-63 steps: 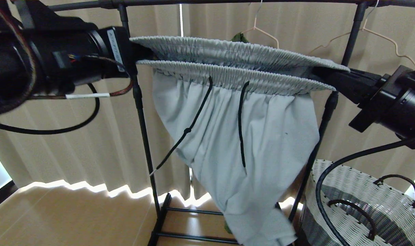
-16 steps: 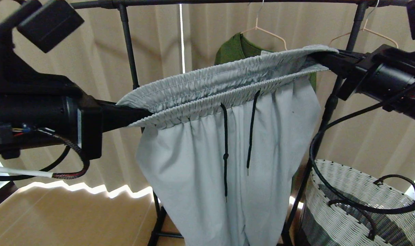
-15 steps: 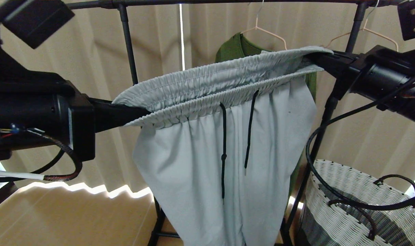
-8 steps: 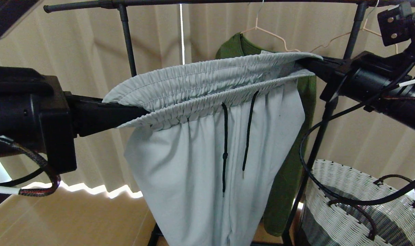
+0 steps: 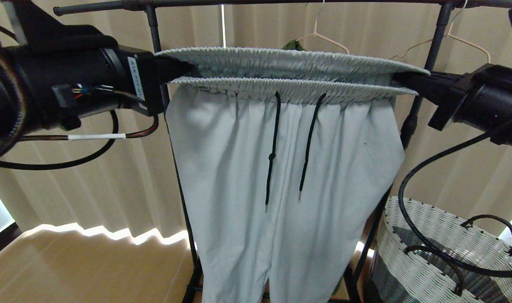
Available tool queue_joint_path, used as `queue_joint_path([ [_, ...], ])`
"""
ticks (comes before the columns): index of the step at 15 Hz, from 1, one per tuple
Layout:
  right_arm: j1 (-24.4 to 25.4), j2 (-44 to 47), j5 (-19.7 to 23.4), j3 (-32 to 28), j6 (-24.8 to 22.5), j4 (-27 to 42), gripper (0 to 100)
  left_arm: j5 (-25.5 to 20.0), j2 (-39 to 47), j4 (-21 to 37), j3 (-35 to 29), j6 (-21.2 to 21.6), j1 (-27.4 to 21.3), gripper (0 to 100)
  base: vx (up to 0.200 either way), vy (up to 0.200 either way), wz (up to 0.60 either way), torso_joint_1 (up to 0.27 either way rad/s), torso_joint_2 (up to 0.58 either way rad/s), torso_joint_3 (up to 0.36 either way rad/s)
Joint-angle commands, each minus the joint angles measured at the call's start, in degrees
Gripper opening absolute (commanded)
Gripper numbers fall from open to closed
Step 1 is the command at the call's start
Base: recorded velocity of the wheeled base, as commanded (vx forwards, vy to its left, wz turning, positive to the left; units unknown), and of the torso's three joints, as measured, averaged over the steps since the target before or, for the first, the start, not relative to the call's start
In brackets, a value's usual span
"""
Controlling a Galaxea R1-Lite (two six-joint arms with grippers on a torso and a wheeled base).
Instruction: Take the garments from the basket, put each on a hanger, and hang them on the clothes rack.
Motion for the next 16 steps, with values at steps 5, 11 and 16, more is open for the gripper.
queue_joint_path([
  [5, 0.3, -8.2, 0.1, 5.7, -0.3, 7.3, 0, 1.3, 4.7, -1.4, 1.4, 0.0, 0.5, 0, 0.0, 0.0, 0.0, 0.0, 0.0, 0.0],
  [11, 0.3, -6.2, 0.2, 5.6, -0.2, 4.7, 0, 1.3, 4.9, -1.6, 1.5, -0.1, 0.6, 0, 0.0, 0.0, 0.0, 0.0, 0.0, 0.0],
  [16, 0.3, -6.6, 0.1, 6.0, -0.2, 4.8, 0, 1.4, 4.7, -1.5, 1.4, -0.1, 0.3, 0, 0.0, 0.0, 0.0, 0.0, 0.0, 0.0],
])
